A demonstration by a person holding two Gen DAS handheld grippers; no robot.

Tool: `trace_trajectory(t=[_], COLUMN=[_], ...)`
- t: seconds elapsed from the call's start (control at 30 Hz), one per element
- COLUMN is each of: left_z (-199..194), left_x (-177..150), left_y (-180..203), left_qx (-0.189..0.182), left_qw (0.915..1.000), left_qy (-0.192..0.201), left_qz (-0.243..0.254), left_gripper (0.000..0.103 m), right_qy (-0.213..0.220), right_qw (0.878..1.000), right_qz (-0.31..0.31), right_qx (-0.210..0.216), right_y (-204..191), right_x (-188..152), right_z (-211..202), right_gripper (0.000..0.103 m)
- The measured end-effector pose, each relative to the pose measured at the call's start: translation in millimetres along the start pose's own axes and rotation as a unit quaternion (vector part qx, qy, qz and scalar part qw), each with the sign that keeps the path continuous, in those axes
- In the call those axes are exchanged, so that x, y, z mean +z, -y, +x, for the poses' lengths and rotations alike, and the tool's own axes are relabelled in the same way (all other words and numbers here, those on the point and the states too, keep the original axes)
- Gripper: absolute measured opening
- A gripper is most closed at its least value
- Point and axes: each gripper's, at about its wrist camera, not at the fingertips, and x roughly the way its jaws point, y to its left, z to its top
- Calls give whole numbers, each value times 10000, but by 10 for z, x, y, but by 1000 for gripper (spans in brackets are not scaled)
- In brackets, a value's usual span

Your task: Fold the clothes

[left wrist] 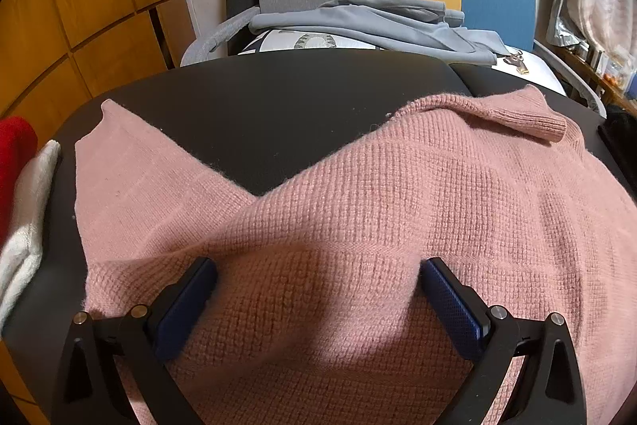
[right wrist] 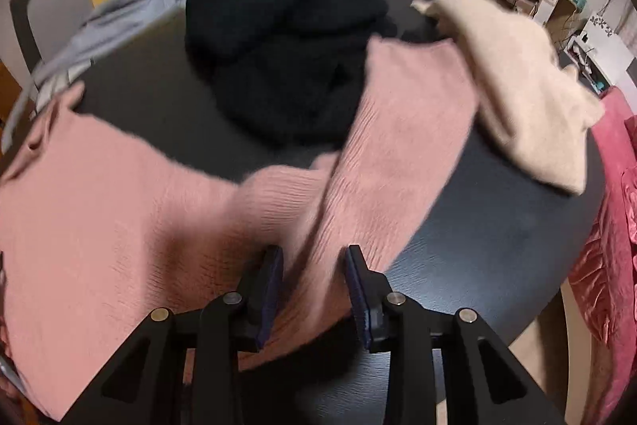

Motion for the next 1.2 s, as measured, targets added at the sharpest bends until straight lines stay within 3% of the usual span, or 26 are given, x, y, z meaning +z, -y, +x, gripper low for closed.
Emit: trace_trajectory(t=[0.03, 0.1, 0.13, 0.3, 0.4, 0.5, 0.6, 0.67, 0.73, 0.8, 0.83, 0.9, 0.97, 1.0, 1.03, 1.13, 1.2], left_z=[3, -2, -5, -11, 11, 64, 148, 200, 232, 255, 257, 258, 262, 264, 265, 254, 245], left_x=[-1, -3, -6, 15, 54, 137, 251, 326, 377, 406, 407, 409, 415, 418, 421, 420, 412], left_y=[-3, -3, -8, 26, 57, 126, 258, 347, 395, 418, 413, 366, 354, 351, 348, 385, 376], left_qx=[-2, -4, -10, 55, 89, 196, 372, 481, 522, 519, 492, 402, 394, 395, 397, 392, 355], left_qw=[10000, 10000, 10000, 9999, 9994, 9983, 9969, 9959, 9958, 9959, 9959, 9958, 9959, 9959, 9959, 9959, 9961], left_qy=[0, -2, -7, -64, -100, -121, -125, -125, -122, -115, -106, -88, -83, -82, -80, -81, -75], left_qz=[2, -1, -5, -119, -329, -535, -686, -749, -744, -738, -756, -814, -813, -808, -803, -809, -799], left_gripper=[103, 103, 103, 103, 103, 103, 103, 103, 103, 103, 103, 103, 103, 103, 103, 103, 103], right_qy=[195, 499, 603, 1455, 2065, 2323, 2295, 1941, 1578, 1499, 1672, 2333, 2563, 2669, 2376, 1419, 1086], right_qw=[9996, 9959, 9921, 9714, 9562, 9512, 9512, 9639, 9730, 9706, 9665, 9570, 9624, 9624, 9704, 9804, 9830], right_qz=[-145, -592, -892, -1545, -1599, -1526, -1421, -933, -438, 55, 280, 569, 184, -11, -397, -1236, -1433], right_qx=[-149, -470, -641, -1067, -1325, -1343, -1496, -1566, -1629, -1883, -1929, -1625, -883, -508, -180, 587, 367], right_y=[-77, -264, -376, -744, -866, -946, -935, -786, -636, -445, -392, -409, -591, -682, -840, -1306, -1515], right_x=[-30, -50, -39, 332, 677, 1092, 1445, 1609, 1772, 1773, 1728, 1590, 1479, 1424, 1442, 1453, 1421], right_z=[0, 11, 24, -247, -549, -670, -505, -363, -222, -201, -318, -620, -798, -887, -828, -534, -272], right_gripper=[33, 14, 10, 6, 5, 5, 5, 6, 23, 23, 24, 26, 36, 48, 53, 53, 53])
